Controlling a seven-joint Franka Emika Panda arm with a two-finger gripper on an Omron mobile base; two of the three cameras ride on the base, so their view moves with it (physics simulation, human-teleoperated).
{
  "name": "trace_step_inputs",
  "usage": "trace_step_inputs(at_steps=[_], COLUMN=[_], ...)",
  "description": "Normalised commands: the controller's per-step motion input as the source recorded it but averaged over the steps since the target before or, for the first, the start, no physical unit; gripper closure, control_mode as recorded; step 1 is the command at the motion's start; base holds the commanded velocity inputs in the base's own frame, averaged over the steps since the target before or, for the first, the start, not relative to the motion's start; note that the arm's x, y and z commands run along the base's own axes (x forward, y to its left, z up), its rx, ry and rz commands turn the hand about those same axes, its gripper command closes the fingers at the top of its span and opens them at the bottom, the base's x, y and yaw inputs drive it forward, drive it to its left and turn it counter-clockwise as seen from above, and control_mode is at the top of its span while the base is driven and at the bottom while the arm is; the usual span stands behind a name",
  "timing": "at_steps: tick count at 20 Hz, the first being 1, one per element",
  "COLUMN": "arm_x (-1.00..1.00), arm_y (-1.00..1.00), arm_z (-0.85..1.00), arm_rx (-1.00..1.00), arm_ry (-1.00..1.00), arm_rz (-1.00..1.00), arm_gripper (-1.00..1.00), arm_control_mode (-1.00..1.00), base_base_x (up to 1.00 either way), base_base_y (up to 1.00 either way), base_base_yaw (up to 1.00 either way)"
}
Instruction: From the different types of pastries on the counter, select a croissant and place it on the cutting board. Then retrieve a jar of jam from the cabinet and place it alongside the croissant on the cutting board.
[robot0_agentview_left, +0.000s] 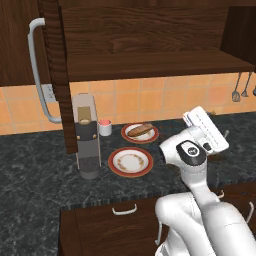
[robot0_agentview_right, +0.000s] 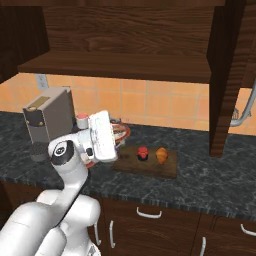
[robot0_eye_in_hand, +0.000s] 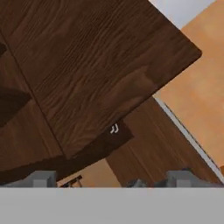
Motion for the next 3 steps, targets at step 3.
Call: trace_step_inputs(at_steps=[3], arm_x=[-1.0], arm_y=[0.5], arm_z=[0.18], arm_rx=[-0.11], arm_ry=[-0.64], arm_rz=[0.0], arm_gripper=[-1.0], arm_control_mode=[-1.0], base_base_x=[0.0], base_base_y=[0.0], base_base_yaw=[0.0])
